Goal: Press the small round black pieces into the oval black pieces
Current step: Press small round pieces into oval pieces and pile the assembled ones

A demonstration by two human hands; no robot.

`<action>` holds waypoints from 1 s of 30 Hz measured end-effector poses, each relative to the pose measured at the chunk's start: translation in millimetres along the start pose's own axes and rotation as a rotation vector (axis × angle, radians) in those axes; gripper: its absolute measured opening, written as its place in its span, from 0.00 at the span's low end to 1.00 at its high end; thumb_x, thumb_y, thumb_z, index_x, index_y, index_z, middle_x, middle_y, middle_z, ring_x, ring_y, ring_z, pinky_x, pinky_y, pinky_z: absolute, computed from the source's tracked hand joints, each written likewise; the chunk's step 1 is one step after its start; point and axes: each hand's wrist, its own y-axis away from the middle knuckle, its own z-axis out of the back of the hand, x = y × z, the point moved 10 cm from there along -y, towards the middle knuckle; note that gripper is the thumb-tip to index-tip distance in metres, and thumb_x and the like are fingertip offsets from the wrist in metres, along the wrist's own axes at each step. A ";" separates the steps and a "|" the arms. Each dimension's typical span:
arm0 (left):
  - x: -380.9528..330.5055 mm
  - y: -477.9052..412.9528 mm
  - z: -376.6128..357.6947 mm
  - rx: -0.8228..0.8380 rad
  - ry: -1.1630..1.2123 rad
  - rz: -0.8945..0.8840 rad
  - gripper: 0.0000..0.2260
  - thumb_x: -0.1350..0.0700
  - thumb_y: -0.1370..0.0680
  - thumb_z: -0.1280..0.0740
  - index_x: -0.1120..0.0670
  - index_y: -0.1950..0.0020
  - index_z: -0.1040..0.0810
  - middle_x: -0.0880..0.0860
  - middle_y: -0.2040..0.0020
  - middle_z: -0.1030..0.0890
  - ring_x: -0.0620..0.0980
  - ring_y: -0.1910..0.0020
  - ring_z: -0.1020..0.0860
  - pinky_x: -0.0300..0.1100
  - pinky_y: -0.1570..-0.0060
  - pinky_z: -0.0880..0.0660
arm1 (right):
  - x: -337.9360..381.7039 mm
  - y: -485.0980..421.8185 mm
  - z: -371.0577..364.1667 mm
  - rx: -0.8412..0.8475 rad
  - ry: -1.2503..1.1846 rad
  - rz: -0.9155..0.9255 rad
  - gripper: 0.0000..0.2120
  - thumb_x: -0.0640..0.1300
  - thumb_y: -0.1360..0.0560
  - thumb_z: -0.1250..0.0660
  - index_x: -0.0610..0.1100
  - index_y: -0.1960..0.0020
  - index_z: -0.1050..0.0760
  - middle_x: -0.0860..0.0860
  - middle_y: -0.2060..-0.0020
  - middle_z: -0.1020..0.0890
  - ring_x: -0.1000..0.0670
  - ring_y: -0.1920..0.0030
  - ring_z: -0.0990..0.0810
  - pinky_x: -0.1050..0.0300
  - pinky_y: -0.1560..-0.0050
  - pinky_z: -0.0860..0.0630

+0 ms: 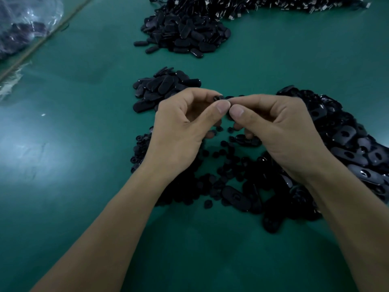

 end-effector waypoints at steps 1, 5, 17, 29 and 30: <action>0.4 0.0 -0.3 0.005 0.022 0.005 0.02 0.54 0.22 0.27 0.50 0.50 0.18 0.47 0.59 0.15 0.46 0.59 0.16 0.37 0.63 0.21 | 1.6 0.4 -1.3 0.020 -0.016 0.009 0.08 0.48 0.26 0.30 0.48 0.48 0.17 0.63 0.63 0.15 0.65 0.61 0.18 0.73 0.59 0.26; 3.4 -0.3 -0.1 0.018 0.065 0.021 0.01 0.55 0.22 0.27 0.51 0.51 0.18 0.47 0.59 0.15 0.45 0.60 0.16 0.39 0.61 0.19 | -3.2 1.5 -6.7 0.057 -0.089 -0.024 0.12 0.47 0.29 0.27 0.45 0.46 0.17 0.56 0.56 0.13 0.59 0.56 0.14 0.69 0.55 0.22; 5.2 3.9 -5.6 0.026 -0.132 0.024 0.09 0.60 0.22 0.27 0.46 0.50 0.19 0.46 0.58 0.14 0.44 0.60 0.15 0.41 0.56 0.18 | -13.5 3.4 29.3 -0.275 0.168 -0.083 0.07 0.39 0.21 0.31 0.50 0.52 0.18 0.54 0.62 0.14 0.56 0.65 0.15 0.68 0.67 0.25; -15.1 11.0 0.8 -0.139 -0.462 -0.107 0.03 0.57 0.20 0.30 0.49 0.49 0.17 0.43 0.63 0.17 0.39 0.62 0.18 0.32 0.60 0.22 | 2.5 4.8 26.6 -0.303 0.298 0.051 0.08 0.40 0.21 0.30 0.54 0.52 0.21 0.59 0.61 0.17 0.58 0.63 0.16 0.67 0.60 0.22; -12.7 10.1 4.7 -0.154 -0.404 -0.066 0.02 0.54 0.19 0.31 0.47 0.50 0.18 0.45 0.65 0.17 0.41 0.65 0.18 0.36 0.62 0.20 | 4.9 4.8 23.0 -0.284 0.265 0.074 0.08 0.40 0.22 0.30 0.54 0.51 0.21 0.59 0.60 0.16 0.56 0.61 0.15 0.65 0.58 0.21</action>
